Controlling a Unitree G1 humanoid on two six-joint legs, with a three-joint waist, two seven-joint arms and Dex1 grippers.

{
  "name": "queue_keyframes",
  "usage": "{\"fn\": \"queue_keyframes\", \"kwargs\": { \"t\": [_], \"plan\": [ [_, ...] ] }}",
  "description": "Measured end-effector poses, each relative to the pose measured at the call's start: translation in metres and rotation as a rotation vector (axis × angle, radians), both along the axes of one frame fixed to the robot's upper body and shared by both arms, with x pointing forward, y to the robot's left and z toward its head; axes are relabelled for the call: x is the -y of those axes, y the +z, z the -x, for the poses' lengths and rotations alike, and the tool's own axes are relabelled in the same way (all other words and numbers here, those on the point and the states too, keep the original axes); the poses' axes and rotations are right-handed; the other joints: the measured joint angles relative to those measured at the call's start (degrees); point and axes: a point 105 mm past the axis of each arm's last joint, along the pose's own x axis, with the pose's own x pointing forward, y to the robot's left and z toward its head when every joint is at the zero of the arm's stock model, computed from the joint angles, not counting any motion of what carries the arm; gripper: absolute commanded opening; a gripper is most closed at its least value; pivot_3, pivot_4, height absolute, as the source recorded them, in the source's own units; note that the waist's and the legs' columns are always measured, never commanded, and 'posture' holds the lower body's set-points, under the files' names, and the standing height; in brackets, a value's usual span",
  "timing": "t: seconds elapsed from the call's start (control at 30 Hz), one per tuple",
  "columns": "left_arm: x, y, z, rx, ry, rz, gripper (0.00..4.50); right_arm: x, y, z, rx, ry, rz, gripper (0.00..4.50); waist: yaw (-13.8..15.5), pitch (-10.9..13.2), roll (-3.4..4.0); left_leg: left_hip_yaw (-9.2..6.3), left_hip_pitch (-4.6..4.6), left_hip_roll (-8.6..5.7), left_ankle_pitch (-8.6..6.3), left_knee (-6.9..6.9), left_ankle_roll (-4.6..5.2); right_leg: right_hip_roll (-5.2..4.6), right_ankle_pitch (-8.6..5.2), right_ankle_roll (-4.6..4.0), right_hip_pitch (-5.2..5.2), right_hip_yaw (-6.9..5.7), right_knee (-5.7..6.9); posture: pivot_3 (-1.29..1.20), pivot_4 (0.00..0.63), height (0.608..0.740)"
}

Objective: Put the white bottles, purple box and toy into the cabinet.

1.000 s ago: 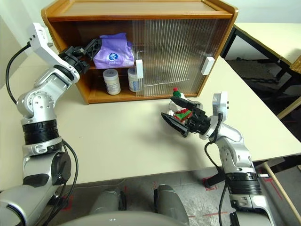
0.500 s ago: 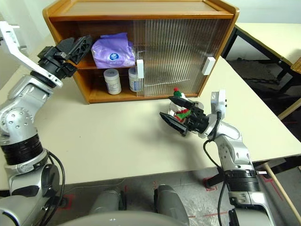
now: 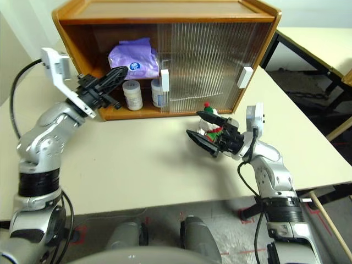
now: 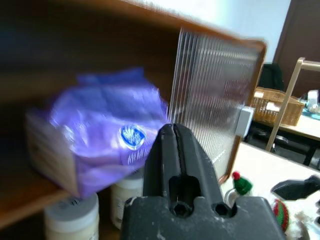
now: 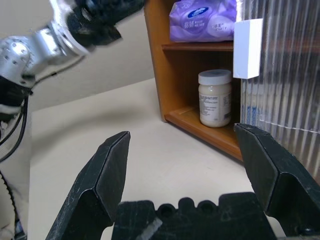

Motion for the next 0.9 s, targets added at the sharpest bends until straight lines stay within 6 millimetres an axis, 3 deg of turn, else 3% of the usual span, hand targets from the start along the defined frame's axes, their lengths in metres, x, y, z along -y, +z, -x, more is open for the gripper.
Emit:
{"fn": "queue_keyframes", "kwargs": {
  "t": [0.23, 0.7, 0.9],
  "plan": [
    [0.015, -0.014, -0.019, -0.057, 0.005, 0.012, 0.03, 0.0, 0.0, 0.001, -0.002, -0.014, -0.003, 4.5, -0.14, 0.02, 0.03, -0.01, -0.05, 0.01, 0.11, -0.03, 0.19, 0.0, -0.01, 0.02, -0.02, 0.01, -0.06, 0.09, 0.0, 0.74],
    [-0.01, -0.019, -0.062, -0.051, 0.2, -0.026, 0.03, 0.0, -0.001, 0.001, -0.002, -0.025, -0.008, 4.5, -0.14, 0.03, 0.03, -0.01, -0.06, 0.0, 0.11, -0.04, 0.19, -0.01, 0.01, 0.03, -0.03, -0.01, -0.09, 0.08, 0.0, 0.74],
    [-0.008, -0.013, -0.082, -0.025, 0.223, -0.026, 0.03, -0.002, 0.002, 0.0, 0.006, -0.023, -0.011, 4.5, -0.12, 0.03, 0.02, -0.01, -0.09, -0.01, 0.1, -0.04, 0.19, -0.01, 0.02, 0.05, -0.03, -0.02, -0.15, 0.08, 0.0, 0.74]
  ]
}}
